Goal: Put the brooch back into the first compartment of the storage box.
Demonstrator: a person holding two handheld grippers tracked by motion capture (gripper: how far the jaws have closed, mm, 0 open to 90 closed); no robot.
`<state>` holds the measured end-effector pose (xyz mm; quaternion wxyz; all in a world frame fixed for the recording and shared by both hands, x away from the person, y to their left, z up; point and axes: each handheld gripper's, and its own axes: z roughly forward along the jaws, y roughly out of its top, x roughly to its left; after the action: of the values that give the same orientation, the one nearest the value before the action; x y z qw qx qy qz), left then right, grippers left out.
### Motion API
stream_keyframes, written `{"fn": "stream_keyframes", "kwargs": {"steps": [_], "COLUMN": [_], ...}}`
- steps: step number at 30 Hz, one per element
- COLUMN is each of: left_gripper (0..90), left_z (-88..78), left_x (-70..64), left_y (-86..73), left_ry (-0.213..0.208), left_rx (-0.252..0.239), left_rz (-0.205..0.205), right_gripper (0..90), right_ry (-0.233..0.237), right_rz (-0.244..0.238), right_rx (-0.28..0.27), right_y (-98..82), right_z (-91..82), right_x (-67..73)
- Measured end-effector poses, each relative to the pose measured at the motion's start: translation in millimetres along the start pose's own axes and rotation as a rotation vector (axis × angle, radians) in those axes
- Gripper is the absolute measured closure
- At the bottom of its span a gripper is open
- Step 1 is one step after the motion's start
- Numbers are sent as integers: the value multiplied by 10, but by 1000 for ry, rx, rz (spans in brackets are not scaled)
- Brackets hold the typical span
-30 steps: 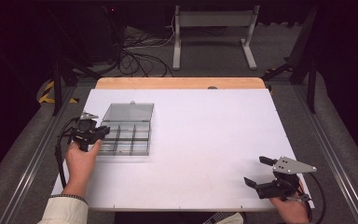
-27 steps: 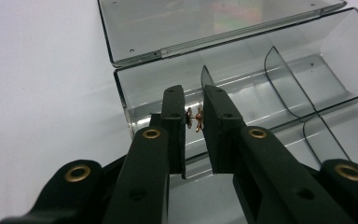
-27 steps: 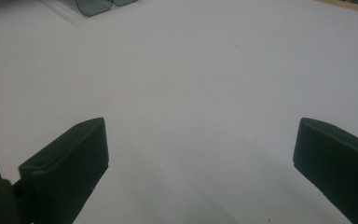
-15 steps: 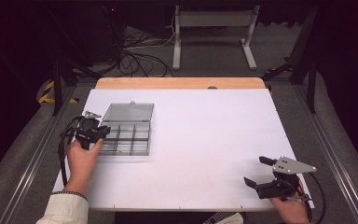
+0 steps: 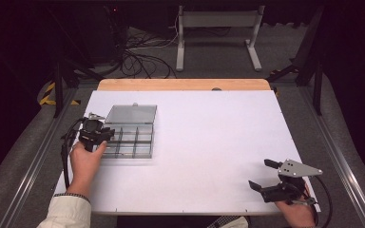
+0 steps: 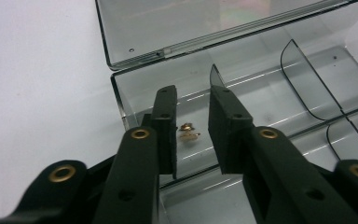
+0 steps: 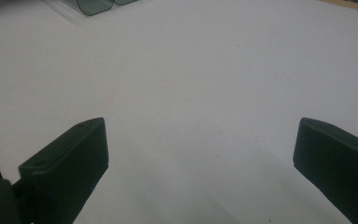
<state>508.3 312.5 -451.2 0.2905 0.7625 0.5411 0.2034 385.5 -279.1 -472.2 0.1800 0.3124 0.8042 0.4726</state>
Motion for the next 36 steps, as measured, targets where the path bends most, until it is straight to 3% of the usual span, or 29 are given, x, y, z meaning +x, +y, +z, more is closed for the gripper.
{"fn": "stream_keyframes", "kwargs": {"steps": [6,12,19,31,36], "left_gripper": [641,556,433,364,350], "left_z": [-69,-213,-453,-701,-785], "left_x": [-22,-89,-266,-489,-532], "left_y": [2,4,-1,-72,-151], "left_ry": [-23,-75,-117,-173,-214], "left_rx": [-33,-91,-167,-247,-286], "left_rz": [15,31,89,164,173], "right_gripper": [40,39,39,39,39], "right_ry": [1,2,1,1,2], "right_rz": [0,0,-1,-1,-1], "right_rx": [-2,-4,-3,-9,-12], "right_y": [0,1,3,5,6], "right_z": [1,-1,2,-3,-6], "right_x": [0,2,3,6,7]}}
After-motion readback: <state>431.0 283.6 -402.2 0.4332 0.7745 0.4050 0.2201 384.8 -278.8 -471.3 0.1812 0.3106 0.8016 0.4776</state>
